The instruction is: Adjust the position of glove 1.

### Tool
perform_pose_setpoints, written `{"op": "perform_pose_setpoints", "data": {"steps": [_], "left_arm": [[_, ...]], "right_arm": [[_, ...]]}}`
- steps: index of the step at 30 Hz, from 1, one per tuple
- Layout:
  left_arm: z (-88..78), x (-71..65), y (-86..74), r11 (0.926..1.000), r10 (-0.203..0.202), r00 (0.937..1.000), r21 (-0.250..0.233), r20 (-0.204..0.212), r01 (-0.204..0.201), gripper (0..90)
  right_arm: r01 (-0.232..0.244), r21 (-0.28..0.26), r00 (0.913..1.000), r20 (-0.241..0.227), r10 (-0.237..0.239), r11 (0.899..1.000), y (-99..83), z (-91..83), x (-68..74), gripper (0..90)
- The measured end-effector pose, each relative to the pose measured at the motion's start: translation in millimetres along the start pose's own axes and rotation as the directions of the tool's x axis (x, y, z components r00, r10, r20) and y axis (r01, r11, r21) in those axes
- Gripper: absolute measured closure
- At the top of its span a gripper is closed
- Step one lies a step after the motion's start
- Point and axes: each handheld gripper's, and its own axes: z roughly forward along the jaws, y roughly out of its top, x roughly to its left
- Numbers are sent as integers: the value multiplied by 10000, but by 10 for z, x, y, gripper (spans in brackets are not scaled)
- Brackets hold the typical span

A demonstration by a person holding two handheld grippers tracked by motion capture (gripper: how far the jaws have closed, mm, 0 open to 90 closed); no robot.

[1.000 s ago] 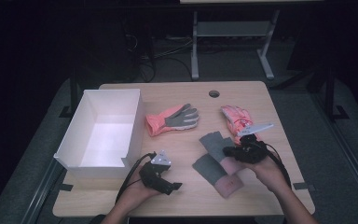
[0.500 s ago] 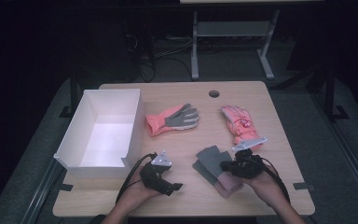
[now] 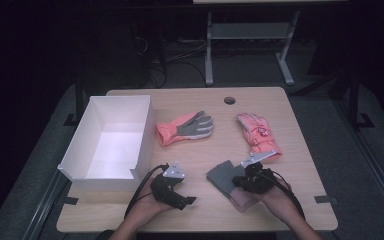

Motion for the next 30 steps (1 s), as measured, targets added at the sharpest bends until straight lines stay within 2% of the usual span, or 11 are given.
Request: {"op": "perform_pose_setpoints", "data": {"steps": [7, 11, 14, 16, 18, 20, 22, 23, 24, 28, 30], "left_arm": [[0, 4, -2, 10000, 2, 10000, 0, -21, -2, 151], [-14, 0, 4, 10000, 42, 10000, 24, -43, -42, 154], [-24, 7, 10, 9997, -177, 9998, -164, 33, 177, 199], [-45, 5, 19, 9995, -209, 9998, -255, 40, 210, 231], [-73, -8, 25, 9995, -145, 9999, -288, -77, 143, 288], [-95, -8, 25, 9995, -174, 9998, -265, -79, 172, 391], [-110, -11, 28, 9994, -184, 9998, -286, -64, 182, 513], [-110, -11, 28, 9994, -184, 9998, -286, -64, 182, 576], [-109, -19, 43, 9991, -257, 9996, -332, 74, 260, 665], [-23, -48, 136, 9995, -308, 9979, 13, 572, 307, 897], [21, -90, 206, 9997, -95, 9979, 236, 645, 80, 897]], "right_arm": [[-122, 199, 9998, -132, 125, 9997, -12, 31, -24, 811], [202, -167, 9991, -362, -208, 9997, -3, -28, -41, 639], [49, -799, 9989, -466, -86, 9968, -10, -190, -117, 542], [6, -1046, 9996, -267, -34, 9945, -32, -266, -188, 503], [93, -1196, 9999, -82, -103, 9928, -55, -326, -255, 550], [275, -1249, 9994, 231, -248, 9918, -123, -398, -315, 668], [346, -1217, 9986, 430, -295, 9920, -197, -448, -349, 769], [346, -1217, 9986, 430, -295, 9920, -197, -448, -349, 769], [675, -1126, 9949, 817, -585, 9913, -318, -500, -406, 826], [1198, -1131, 9890, 1009, -1086, 9863, -483, -509, -472, 890], [1154, -1023, 9911, 782, -1077, 9880, -550, -490, -497, 899]]}}
